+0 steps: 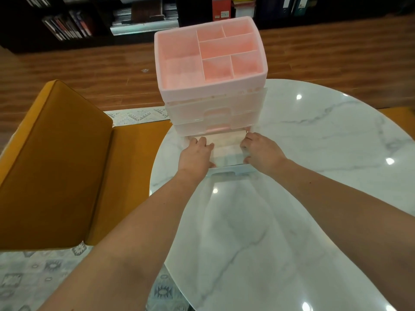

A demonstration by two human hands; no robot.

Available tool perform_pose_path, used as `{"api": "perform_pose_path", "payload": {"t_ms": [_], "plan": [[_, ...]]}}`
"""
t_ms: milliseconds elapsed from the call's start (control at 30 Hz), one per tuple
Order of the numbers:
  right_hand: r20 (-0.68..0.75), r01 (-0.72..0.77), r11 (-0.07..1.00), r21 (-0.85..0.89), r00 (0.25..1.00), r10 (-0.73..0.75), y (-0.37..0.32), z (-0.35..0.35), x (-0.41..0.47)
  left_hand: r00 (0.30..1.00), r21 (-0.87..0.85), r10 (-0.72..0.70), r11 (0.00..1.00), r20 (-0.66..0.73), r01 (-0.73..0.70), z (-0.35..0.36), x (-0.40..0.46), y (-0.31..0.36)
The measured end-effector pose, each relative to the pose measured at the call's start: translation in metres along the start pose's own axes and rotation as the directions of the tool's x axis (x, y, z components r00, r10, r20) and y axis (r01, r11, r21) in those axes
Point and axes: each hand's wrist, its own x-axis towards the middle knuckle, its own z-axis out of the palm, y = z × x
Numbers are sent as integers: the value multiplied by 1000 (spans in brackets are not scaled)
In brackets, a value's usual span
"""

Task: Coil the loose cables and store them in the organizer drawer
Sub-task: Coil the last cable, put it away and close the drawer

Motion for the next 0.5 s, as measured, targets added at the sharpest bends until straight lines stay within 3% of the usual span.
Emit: {"api": "perform_pose_path", "payload": {"t_ms": [200, 500], "plan": [[-30, 8, 1000, 1, 1000, -8, 1, 6, -1, 999, 24, 39, 999, -15, -39, -1, 0, -2], [78, 26, 999, 24, 997, -27, 10, -1, -6, 995, 33, 84, 996, 48, -86, -4, 4, -6]]}}
